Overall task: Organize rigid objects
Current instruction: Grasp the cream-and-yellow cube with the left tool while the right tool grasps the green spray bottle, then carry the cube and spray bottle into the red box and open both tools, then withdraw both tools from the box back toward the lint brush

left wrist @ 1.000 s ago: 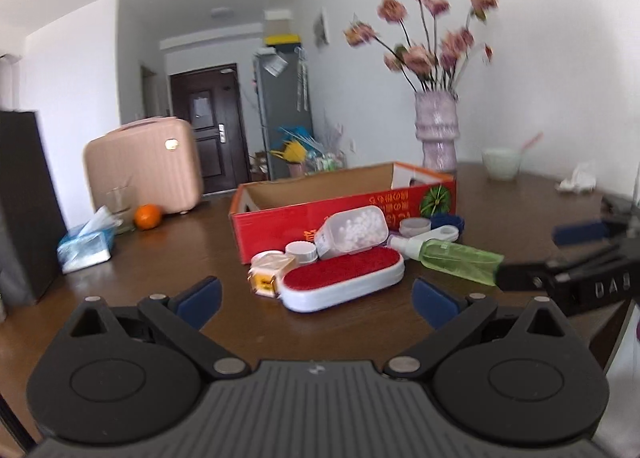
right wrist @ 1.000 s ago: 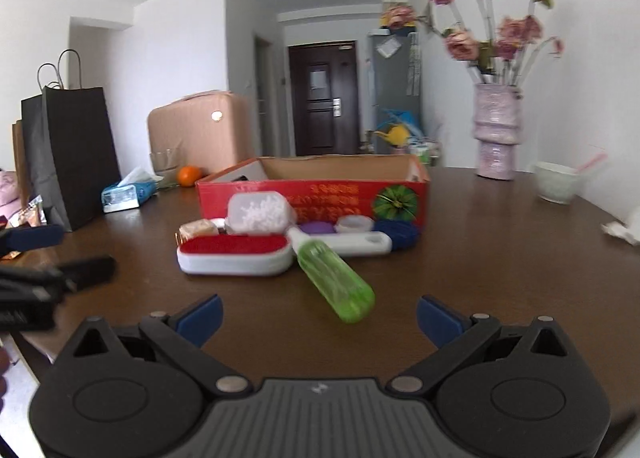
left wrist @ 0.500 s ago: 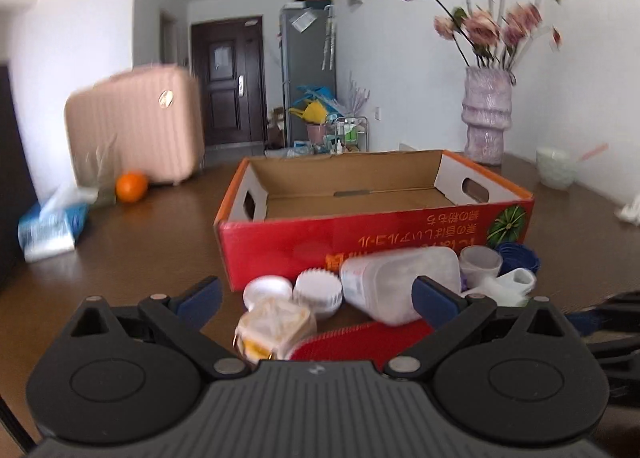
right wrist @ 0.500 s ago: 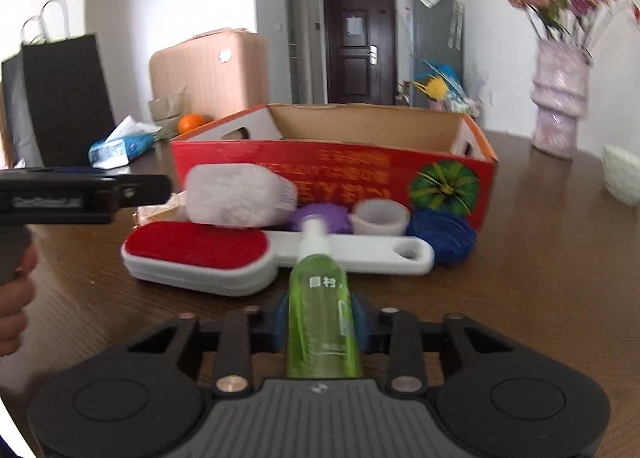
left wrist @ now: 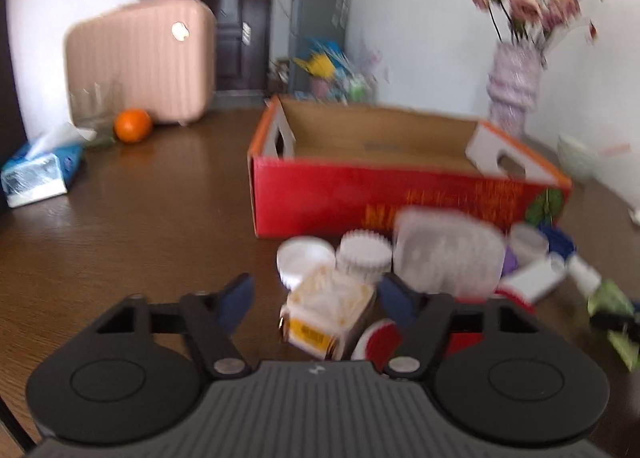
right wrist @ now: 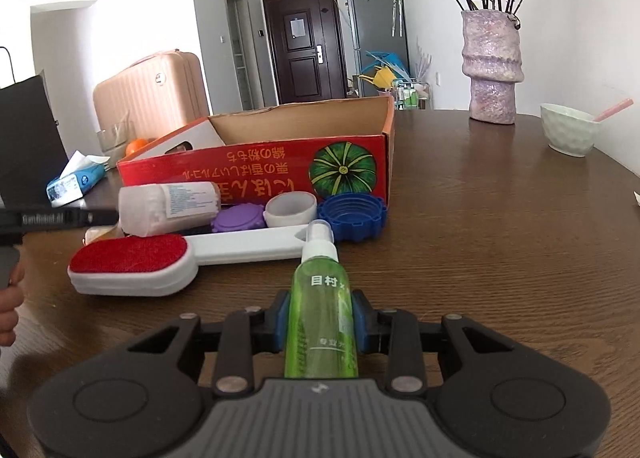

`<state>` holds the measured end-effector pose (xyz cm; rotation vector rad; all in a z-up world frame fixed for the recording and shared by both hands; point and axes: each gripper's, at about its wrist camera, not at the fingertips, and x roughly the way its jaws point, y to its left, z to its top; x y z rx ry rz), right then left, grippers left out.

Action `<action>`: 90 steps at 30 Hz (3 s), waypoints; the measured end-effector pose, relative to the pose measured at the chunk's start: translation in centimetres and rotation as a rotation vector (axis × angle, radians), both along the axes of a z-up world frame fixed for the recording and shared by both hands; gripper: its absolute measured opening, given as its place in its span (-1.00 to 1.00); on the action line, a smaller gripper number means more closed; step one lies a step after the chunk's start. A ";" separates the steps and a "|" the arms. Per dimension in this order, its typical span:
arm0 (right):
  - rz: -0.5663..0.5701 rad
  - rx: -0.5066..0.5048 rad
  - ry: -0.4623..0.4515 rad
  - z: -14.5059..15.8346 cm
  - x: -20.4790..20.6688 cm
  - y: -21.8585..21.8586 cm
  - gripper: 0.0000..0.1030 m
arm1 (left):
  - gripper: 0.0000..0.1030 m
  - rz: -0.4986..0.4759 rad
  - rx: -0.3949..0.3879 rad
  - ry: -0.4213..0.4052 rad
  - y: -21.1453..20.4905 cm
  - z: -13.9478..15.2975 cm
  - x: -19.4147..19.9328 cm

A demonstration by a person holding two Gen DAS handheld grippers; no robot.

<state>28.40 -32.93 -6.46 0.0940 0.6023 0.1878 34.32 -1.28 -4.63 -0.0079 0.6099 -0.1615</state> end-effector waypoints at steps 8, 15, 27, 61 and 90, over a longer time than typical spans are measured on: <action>-0.005 -0.052 0.003 0.1 0.4 0.8 -0.40 | -0.24 -0.028 0.057 0.012 -0.1 -0.8 -1.1; -0.043 -0.059 -0.026 0.7 -1.4 0.8 -0.41 | -0.24 0.033 0.081 -0.048 0.6 0.3 -6.0; -0.001 -0.042 -0.149 5.7 -4.5 2.1 -0.42 | -0.24 0.045 0.029 -0.216 2.8 5.8 -9.4; 0.026 -0.433 0.104 5.7 30.6 6.1 0.58 | 0.20 0.006 0.174 0.032 -4.0 4.4 23.2; 0.022 -0.111 -0.406 12.0 -6.7 2.1 1.00 | 1.00 0.056 0.093 -0.469 1.5 11.7 -15.5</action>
